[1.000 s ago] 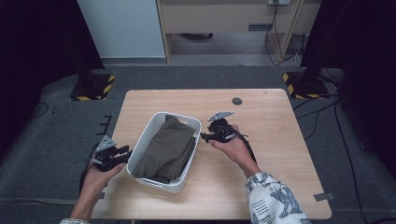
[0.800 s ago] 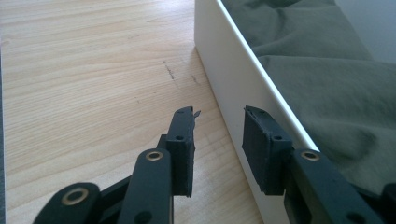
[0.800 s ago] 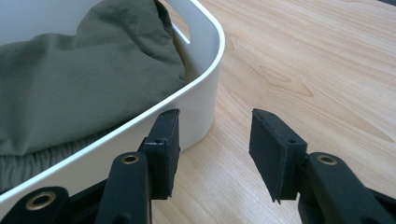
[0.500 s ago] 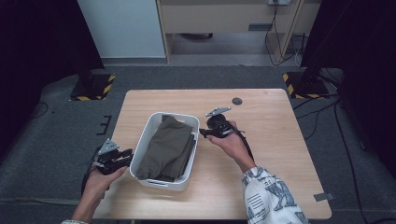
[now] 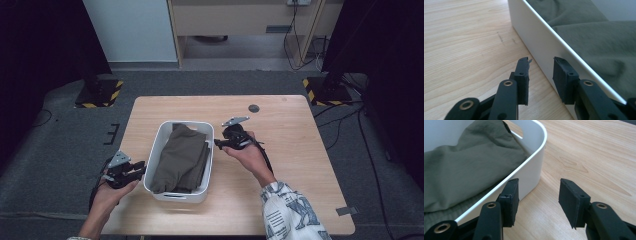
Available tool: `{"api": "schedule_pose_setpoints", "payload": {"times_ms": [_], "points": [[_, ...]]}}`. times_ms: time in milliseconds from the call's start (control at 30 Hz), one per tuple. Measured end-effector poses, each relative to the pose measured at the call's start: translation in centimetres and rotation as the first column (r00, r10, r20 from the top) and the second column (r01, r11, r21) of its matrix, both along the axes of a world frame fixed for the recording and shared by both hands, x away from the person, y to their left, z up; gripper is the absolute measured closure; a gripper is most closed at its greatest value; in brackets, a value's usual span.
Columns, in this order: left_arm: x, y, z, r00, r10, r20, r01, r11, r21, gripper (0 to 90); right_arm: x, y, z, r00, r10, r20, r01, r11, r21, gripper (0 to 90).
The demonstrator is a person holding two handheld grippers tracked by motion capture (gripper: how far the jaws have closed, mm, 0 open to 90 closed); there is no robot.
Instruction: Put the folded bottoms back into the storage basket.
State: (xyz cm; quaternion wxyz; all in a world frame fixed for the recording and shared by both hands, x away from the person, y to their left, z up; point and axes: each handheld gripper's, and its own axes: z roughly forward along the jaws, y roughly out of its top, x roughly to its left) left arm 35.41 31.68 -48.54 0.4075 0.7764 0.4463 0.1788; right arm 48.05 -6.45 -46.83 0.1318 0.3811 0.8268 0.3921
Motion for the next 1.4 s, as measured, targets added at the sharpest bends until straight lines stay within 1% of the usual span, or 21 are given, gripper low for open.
{"api": "schedule_pose_setpoints", "payload": {"times_ms": [133, 200, 367, 400, 533, 633, 800, 933, 1033, 1067, 1100, 1200, 1267, 1333, 1400], "points": [[0.0, -0.5, -0.2, 0.9999, -0.010, -0.012, 0.010, 0.9996, 0.025, 62.1, -0.8, -0.4, 0.0, 1.0000, 0.002, -0.003, -0.002, 1.000, 0.015, 49.9], [0.0, -0.4, -0.2, 0.9998, -0.008, -0.016, 0.008, 0.9997, 0.023, 61.5, -1.0, -0.6, 0.1, 1.0000, 0.005, 0.001, -0.005, 1.000, 0.022, 49.5], [0.0, -0.5, -0.2, 0.9998, -0.013, -0.014, 0.013, 0.9998, 0.018, 62.1, -1.0, -0.5, 0.1, 1.0000, 0.003, 0.001, -0.003, 1.000, 0.022, 49.6], [0.0, -0.5, -0.2, 0.9998, -0.013, -0.014, 0.013, 0.9998, 0.016, 61.7, -1.0, -0.5, 0.0, 1.0000, 0.003, -0.004, -0.002, 1.000, 0.022, 49.5], [0.0, -0.4, -0.3, 0.9999, -0.007, -0.009, 0.007, 0.9997, 0.023, 58.9, -0.9, -0.6, -0.1, 1.0000, 0.005, -0.004, -0.005, 1.000, 0.021, 48.6], [0.1, -0.4, -0.3, 1.0000, 0.002, -0.009, -0.002, 0.9998, 0.019, 56.2, -0.9, -0.5, -0.1, 1.0000, 0.001, -0.003, -0.001, 1.000, 0.020, 47.3], [0.2, -0.2, -0.4, 0.9999, 0.008, -0.008, -0.008, 0.9998, 0.020, 50.2, -1.0, -0.8, -0.2, 1.0000, -0.002, -0.007, 0.002, 1.000, 0.025, 43.2], [0.3, -0.1, -0.5, 0.9998, 0.020, -0.005, -0.020, 0.9993, 0.031, 44.9, -1.0, -1.0, -0.2, 0.9999, -0.005, -0.012, 0.006, 1.000, 0.030, 40.5], [0.5, 0.0, -0.5, 0.9994, 0.035, 0.000, -0.035, 0.9986, 0.040, 38.3, -0.9, -1.3, -0.3, 0.9999, -0.008, -0.011, 0.008, 0.999, 0.036, 37.2], [0.5, 0.0, -0.6, 0.9988, 0.049, 0.004, -0.049, 0.9981, 0.039, 36.4, -0.9, -1.4, -0.3, 0.9999, -0.009, -0.011, 0.009, 0.999, 0.035, 36.0], [0.6, 0.1, -0.6, 0.9981, 0.061, 0.007, -0.061, 0.9970, 0.046, 34.2, -0.9, -1.4, -0.3, 0.9999, -0.012, -0.007, 0.012, 0.999, 0.035, 35.0], [0.9, 0.6, -0.8, 0.9956, 0.093, 0.010, -0.093, 0.9942, 0.053, 27.5, -0.8, -1.8, -0.2, 0.9997, -0.023, 0.000, 0.023, 0.999, 0.029, 31.4], [1.0, 0.8, -1.0, 0.9946, 0.103, 0.010, -0.103, 0.9932, 0.053, 25.2, -0.7, -2.3, -0.2, 0.9992, -0.039, 0.005, 0.039, 0.999, 0.031, 28.1], [1.1, 0.9, -1.2, 0.9939, 0.110, 0.000, -0.110, 0.9919, 0.064, 22.0, -0.7, -2.7, -0.3, 0.9986, -0.051, 0.017, 0.050, 0.998, 0.028, 25.0], [1.1, 0.9, -1.4, 0.9933, 0.115, 0.001, -0.115, 0.9906, 0.074, 19.9, -0.6, -3.3, -0.3, 0.9969, -0.074, 0.025, 0.074, 0.997, 0.035, 22.5]]}}
